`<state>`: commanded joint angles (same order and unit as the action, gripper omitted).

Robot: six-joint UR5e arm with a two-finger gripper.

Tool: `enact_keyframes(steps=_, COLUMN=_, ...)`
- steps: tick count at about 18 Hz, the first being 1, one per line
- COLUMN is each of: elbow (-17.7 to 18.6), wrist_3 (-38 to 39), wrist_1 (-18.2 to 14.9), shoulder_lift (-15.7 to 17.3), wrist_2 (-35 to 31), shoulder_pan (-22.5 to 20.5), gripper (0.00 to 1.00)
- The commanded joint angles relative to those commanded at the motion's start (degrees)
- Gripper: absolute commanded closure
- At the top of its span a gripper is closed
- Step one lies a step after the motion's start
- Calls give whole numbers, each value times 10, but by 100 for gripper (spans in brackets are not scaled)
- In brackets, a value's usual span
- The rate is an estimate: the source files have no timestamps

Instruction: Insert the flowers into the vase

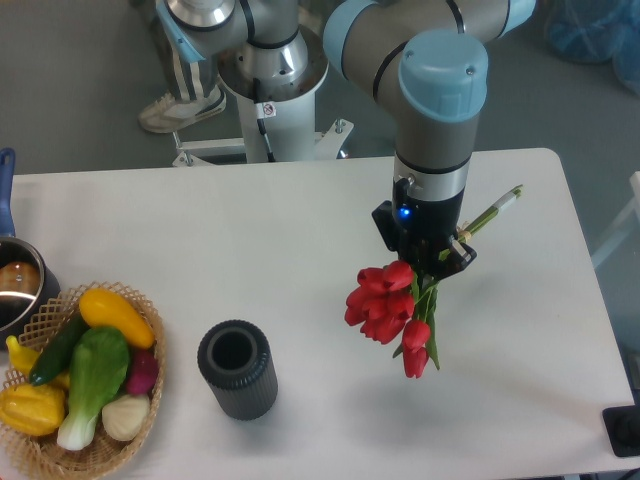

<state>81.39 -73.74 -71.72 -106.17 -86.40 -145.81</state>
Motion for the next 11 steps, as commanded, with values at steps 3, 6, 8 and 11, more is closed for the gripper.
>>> enact_keyframes(steps=3, elbow=0, wrist_3=1, wrist_1=-2, shoulder_lift=1, wrist_2=3, shoulder_pan=-2, gripper=100)
enact_keyframes(steps=6, elbow=1, wrist_3=1, wrist_1=-1, shoulder_lift=2, wrist_2=11, shoulder_pan=-3, gripper=100)
enact_keyframes(steps=8, elbow=5, wrist_3=4, wrist_1=2, shoulder_lift=13, wrist_2=53, shoulder_pan=-13, gripper=100)
enact_keyframes(steps=11, elbow=25, wrist_3=9, wrist_1=15, shoulder_lift=34, wrist_2=143, shoulder_pan=-43, gripper=100)
